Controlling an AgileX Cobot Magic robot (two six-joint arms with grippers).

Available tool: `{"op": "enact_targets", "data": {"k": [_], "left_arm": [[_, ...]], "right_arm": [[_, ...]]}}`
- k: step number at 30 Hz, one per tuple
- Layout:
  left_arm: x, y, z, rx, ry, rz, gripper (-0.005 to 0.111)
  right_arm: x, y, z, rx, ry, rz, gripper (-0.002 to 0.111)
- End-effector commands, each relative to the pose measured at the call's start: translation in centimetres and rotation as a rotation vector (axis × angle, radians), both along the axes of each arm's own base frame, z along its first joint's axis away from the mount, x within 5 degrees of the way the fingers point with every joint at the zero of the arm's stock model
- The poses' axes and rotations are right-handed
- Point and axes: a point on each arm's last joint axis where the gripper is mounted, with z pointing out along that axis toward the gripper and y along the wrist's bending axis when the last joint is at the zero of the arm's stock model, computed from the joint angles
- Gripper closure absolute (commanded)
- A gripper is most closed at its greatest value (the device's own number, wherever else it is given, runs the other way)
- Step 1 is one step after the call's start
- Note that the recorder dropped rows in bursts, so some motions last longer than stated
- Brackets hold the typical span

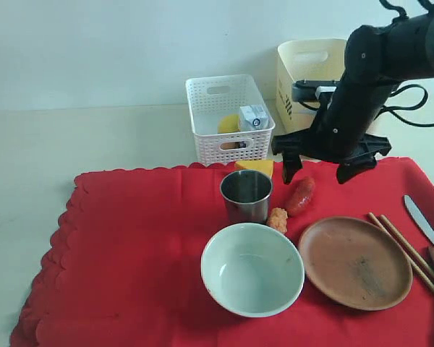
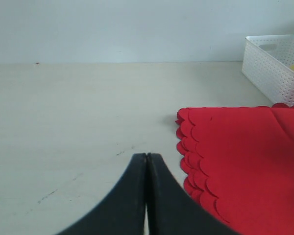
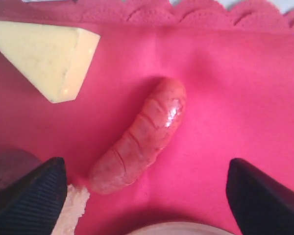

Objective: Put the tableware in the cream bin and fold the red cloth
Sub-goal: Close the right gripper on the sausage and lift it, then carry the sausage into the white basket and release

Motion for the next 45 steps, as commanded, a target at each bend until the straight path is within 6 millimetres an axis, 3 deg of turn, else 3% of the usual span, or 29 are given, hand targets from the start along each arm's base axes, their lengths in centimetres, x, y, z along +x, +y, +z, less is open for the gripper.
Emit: {"op": "enact_targets", "data": {"k": [1, 5, 11, 15, 18, 22, 24, 27, 35, 45], "left_arm": [[0.0, 0.0, 0.1, -0.004, -0.015, 0.0, 0.107], [0.0, 0.0, 0.1, -0.004, -0.015, 0.0, 0.107], [0.0, 0.0, 0.1, -0.004, -0.015, 0.0, 0.107], [0.0, 0.0, 0.1, -0.004, -0.015, 0.0, 0.107], [0.0, 0.0, 0.1, -0.004, -0.015, 0.0, 0.107], [0.0, 0.0, 0.1, -0.004, -0.015, 0.0, 0.107], [0.0, 0.0, 0.1, -0.004, -0.015, 0.0, 0.107], [0.0, 0.0, 0.1, -0.004, -0.015, 0.0, 0.107], [0.0, 0.0, 0.1, -0.004, -0.015, 0.0, 0.107], [0.0, 0.0, 0.1, -0.004, -0.015, 0.0, 0.107]], "right_arm": [[0.2, 0.0, -1.1, 0.012, 0.028, -0.071, 0.03], [0.3, 0.0, -2.0, 0.013, 0.052, -0.113, 0.042], [0.3, 0.1, -3.0, 0.024, 0.079, -0.145, 0.043], [0.5, 1.3, -3.6, 0.052, 0.048, -0.147, 0.043], [0.6, 1.5, -4.1, 0.057, 0.043, -0.152, 0.048], [0.6, 1.5, -4.2, 0.048, 0.045, -0.153, 0.091], [0.6, 1.5, -4.2, 0.048, 0.045, -0.153, 0.104], [0.7, 1.3, -4.0, 0.034, 0.033, -0.14, 0.108], [0.5, 1.2, 0.5, 0.053, -0.089, -0.072, 0.108], [-0.4, 1.2, 8.9, 0.111, -0.388, 0.104, 0.108]]}}
